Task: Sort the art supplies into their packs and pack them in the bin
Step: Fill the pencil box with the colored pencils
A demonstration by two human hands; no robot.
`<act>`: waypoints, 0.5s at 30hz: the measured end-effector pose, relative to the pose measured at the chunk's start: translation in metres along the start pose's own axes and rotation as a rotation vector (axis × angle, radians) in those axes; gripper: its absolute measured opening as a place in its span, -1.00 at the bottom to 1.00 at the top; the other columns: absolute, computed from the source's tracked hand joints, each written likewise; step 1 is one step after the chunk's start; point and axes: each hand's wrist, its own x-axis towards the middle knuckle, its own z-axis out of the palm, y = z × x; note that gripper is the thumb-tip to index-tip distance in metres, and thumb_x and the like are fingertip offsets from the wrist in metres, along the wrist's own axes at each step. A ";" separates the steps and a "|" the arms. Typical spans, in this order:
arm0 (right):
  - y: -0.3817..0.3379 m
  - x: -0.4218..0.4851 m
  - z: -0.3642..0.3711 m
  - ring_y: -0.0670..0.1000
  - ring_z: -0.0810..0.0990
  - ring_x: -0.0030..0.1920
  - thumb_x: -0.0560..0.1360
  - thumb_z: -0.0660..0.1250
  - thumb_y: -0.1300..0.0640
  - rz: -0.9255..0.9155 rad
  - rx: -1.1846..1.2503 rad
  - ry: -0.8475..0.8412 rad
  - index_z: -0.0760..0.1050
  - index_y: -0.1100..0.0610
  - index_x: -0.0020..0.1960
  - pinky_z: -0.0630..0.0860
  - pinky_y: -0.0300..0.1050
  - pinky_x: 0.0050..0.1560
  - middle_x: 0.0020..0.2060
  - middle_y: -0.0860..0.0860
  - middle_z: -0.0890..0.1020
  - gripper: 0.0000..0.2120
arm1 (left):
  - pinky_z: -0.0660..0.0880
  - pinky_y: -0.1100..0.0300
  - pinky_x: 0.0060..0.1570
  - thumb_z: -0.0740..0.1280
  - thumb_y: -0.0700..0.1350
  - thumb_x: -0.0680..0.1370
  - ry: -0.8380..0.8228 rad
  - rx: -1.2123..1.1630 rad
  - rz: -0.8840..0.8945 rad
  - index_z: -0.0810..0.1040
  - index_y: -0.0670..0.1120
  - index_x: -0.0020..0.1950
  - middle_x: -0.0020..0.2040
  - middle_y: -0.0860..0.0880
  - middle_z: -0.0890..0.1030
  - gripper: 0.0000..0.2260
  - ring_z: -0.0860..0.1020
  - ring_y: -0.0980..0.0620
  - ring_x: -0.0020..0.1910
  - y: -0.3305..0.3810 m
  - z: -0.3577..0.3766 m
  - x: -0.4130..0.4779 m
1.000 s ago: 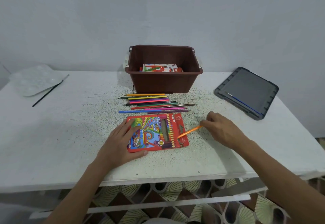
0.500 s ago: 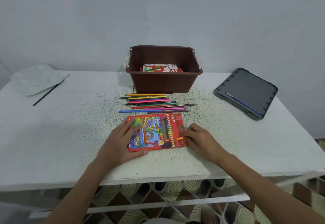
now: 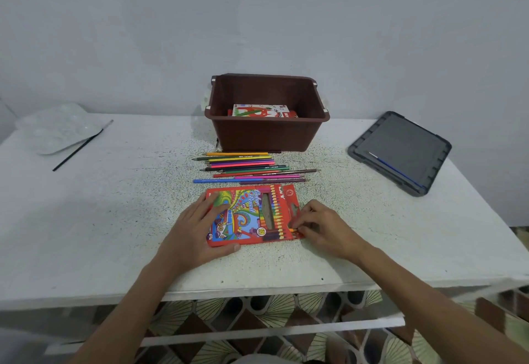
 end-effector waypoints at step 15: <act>0.018 0.047 -0.030 0.05 0.56 -0.02 0.61 0.20 0.19 0.152 -0.372 0.263 0.45 0.13 0.37 0.48 -0.13 -0.12 0.18 0.06 0.49 -0.66 | 0.35 -0.18 0.36 0.26 0.52 0.36 0.007 0.009 0.011 0.35 0.01 0.46 0.54 -0.03 0.27 -0.16 0.21 -0.07 0.53 0.000 0.001 0.000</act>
